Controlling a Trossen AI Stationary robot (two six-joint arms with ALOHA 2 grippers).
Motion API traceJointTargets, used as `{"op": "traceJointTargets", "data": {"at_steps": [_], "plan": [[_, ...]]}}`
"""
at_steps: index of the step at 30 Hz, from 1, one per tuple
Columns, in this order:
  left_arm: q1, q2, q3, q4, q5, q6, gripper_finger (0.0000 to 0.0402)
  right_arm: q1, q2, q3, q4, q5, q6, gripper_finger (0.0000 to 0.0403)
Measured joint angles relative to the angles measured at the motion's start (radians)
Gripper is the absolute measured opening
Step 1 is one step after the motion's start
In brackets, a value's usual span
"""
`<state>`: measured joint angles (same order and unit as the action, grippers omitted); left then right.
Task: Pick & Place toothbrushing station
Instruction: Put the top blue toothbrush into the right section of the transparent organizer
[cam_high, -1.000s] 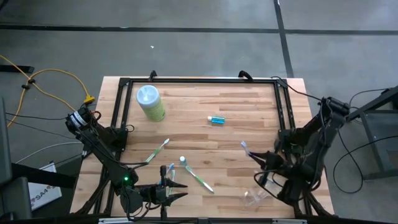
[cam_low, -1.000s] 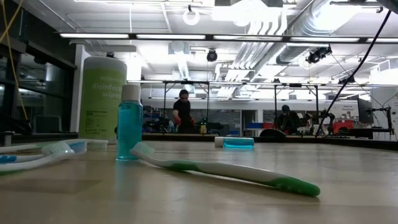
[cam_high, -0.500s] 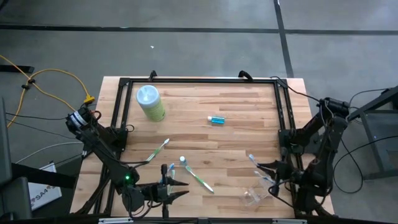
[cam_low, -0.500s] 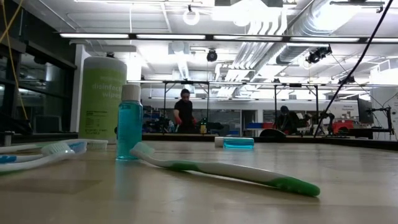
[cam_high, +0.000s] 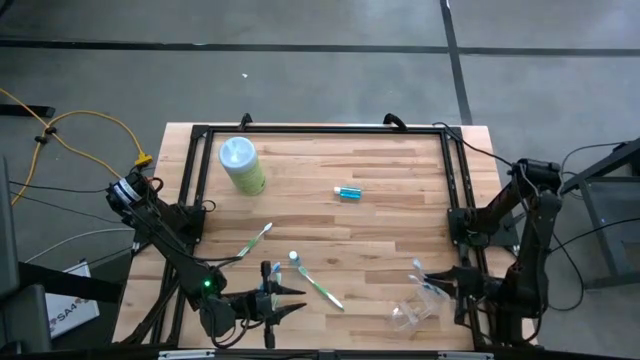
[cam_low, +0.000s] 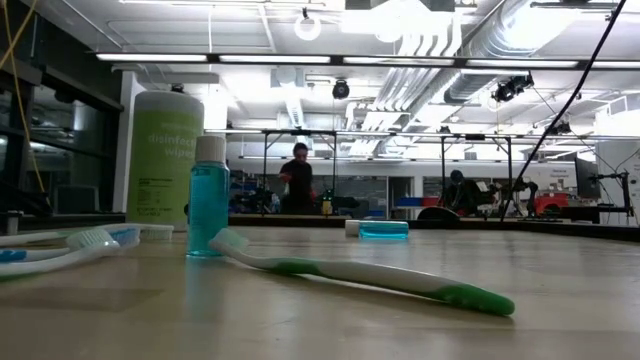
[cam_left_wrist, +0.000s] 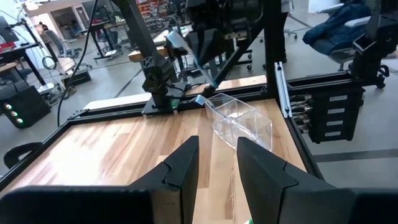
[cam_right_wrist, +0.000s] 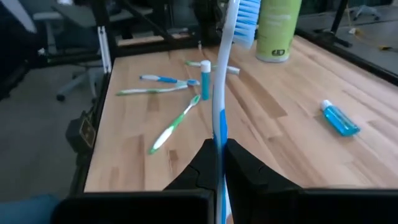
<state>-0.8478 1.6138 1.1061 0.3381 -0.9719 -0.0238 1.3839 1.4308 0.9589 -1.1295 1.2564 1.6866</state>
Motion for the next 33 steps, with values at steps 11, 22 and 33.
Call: {"op": "traceJointTargets", "data": {"at_steps": [11,22,33], "plan": [[0.0,0.0,0.001,0.007,-0.001,-0.003,0.0103,0.006,0.006,-0.151,0.176,-0.047,0.038,0.0004],[0.0,0.0,0.001,0.006,-0.001,-0.003,0.0103,0.008,0.003,-0.187,0.246,-0.096,0.031,0.0004],[0.0,0.0,0.001,0.006,-0.001,-0.003,0.0103,0.008,0.003,-0.187,0.255,-0.163,0.039,0.0004]]}}
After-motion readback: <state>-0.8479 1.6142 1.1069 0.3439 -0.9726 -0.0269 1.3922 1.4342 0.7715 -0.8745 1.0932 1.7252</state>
